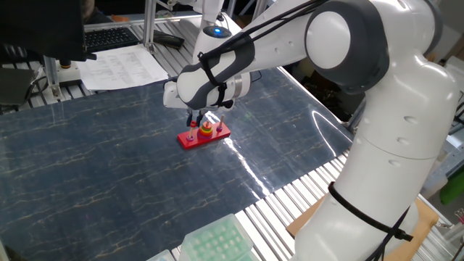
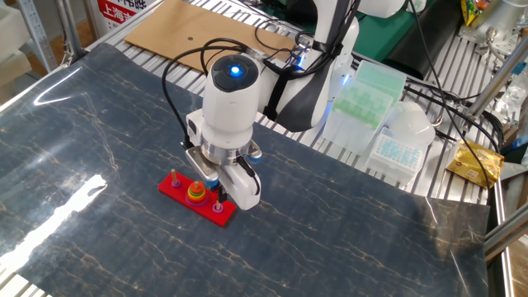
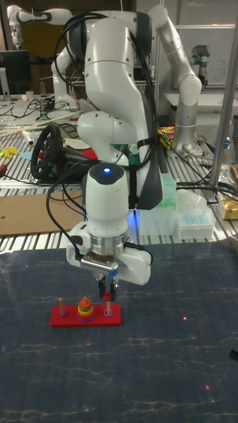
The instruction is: Take out one Hanoi block and throw it aside
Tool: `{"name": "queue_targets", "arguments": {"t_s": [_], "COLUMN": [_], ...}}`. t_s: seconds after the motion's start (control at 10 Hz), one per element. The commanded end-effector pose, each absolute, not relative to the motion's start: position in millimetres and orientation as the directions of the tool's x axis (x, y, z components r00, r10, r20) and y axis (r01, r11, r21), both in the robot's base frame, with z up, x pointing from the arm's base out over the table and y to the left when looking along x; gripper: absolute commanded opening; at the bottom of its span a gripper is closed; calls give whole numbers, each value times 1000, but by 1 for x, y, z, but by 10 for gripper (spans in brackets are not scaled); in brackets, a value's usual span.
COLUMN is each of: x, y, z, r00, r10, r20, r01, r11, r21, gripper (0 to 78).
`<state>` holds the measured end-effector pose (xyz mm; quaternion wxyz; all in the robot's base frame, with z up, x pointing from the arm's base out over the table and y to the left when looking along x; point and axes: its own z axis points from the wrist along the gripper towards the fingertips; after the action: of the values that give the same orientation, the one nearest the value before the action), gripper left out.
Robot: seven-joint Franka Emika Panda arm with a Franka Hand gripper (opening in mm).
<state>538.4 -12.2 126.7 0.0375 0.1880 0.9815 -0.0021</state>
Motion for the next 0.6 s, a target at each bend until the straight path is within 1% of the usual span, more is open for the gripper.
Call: {"name": "queue_targets", "arguments": {"t_s": [0.1, 0.6], "x": [538, 538], "y": [-13, -13], "z": [127, 127], "r00": [-922, -914], "r10": [379, 398], "r20": [-80, -79], "r01": [379, 398], "r11": [925, 917], "r21": [15, 17], "gripper": [13, 13]}}
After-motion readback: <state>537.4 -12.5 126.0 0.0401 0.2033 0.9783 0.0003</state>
